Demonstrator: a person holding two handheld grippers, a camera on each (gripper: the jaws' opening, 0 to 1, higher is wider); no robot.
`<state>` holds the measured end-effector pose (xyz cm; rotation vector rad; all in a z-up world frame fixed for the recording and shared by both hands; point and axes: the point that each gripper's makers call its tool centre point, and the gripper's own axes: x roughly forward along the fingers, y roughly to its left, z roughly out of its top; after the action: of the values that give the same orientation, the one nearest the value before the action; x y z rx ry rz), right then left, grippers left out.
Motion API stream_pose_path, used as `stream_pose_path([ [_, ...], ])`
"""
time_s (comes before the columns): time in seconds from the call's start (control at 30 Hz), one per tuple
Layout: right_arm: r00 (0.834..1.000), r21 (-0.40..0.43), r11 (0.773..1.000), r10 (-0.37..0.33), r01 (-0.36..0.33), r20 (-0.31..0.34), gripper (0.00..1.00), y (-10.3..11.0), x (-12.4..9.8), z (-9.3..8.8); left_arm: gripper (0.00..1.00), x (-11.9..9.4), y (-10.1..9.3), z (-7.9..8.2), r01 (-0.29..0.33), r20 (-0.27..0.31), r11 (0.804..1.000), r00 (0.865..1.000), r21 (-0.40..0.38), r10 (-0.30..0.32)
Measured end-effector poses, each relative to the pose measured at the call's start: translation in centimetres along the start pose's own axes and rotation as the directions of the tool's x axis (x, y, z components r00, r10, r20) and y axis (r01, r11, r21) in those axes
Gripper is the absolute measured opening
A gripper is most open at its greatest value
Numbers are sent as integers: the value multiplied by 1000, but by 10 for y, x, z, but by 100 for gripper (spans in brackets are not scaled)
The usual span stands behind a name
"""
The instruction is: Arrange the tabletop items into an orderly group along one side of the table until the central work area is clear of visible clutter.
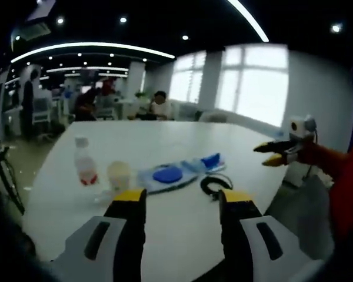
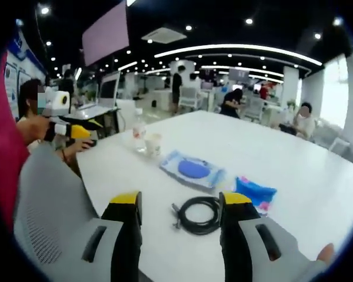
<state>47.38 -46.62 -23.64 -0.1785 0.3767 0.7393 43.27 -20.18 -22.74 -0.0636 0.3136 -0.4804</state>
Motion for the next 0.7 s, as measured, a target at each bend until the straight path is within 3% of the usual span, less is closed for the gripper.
stream_pose_path([
  [0.03,1000,14,1000,-7,7,5,53,0,0,-1,50,0,2,2,-20,4,999,1000,32,20],
  [0.3,998,66,996,-62,62,2,58,1,7,-5,56,7,-1,-6,-13,-35,999,999,53,15],
  [0.57,996,95,991,-91,89,14,75,3,17,-3,75,8,9,0,-63,3,998,998,17,63],
  [0.7,988,131,980,-154,149,31,85,-4,18,-1,97,10,17,-5,-112,-20,994,994,-6,111],
])
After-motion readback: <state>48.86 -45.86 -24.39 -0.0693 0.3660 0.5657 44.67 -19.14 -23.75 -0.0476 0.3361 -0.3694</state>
